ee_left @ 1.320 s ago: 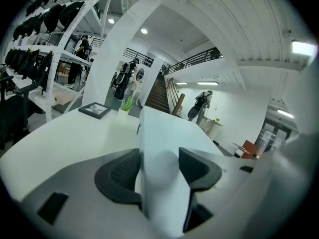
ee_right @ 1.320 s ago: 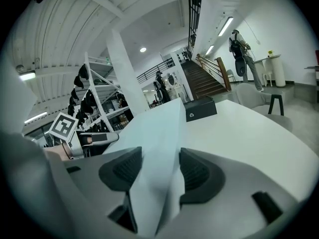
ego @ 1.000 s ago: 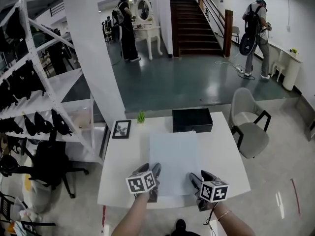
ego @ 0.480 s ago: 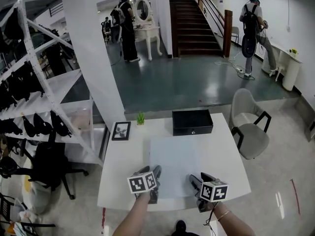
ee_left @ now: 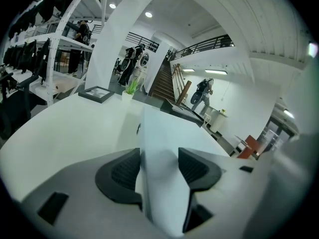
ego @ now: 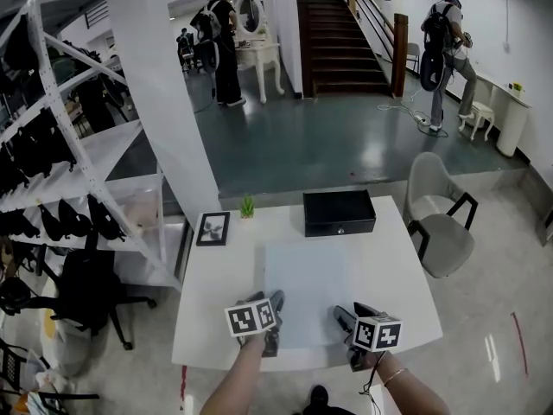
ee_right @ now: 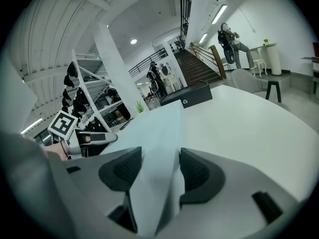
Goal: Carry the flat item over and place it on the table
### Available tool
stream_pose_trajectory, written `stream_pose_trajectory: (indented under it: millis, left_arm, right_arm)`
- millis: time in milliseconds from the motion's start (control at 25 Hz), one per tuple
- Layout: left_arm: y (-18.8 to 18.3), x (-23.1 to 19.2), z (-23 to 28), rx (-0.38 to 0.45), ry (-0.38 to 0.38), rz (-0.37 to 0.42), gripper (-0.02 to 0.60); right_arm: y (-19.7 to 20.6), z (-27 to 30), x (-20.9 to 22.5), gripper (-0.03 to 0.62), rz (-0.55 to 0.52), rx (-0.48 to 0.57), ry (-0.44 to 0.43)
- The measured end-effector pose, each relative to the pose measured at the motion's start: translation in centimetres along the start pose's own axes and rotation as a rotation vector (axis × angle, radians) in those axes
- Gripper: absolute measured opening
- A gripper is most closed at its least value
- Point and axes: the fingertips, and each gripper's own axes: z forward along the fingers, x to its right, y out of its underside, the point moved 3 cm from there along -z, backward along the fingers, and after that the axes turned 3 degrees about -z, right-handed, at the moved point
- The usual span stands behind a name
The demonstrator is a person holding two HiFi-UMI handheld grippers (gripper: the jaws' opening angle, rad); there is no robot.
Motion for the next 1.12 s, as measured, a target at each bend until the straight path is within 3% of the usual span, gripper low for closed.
stream_pose_trajectory:
  millis: [600, 920, 1120]
  left_arm:
    - [-0.6, 0.0, -0.9, 0.015, -0.004, 0.02, 0.239]
    - [-2.1, 0.7, -4.1, 0.106, 0.023, 0.07, 0.233]
    - [-2.5, 1.3, -6.3, 0.171, 0.029, 0.116, 0.175]
  right_arm:
    - [-0.1, -0.1, 0.1, 0.232, -0.03, 0.016, 0.005]
    - [-2.6, -2.1, -1.1, 0.199, -0.116, 0.115, 0.015]
    - [-4.2, -3.8, -2.8, 0.145, -0.156, 0.191, -0.007]
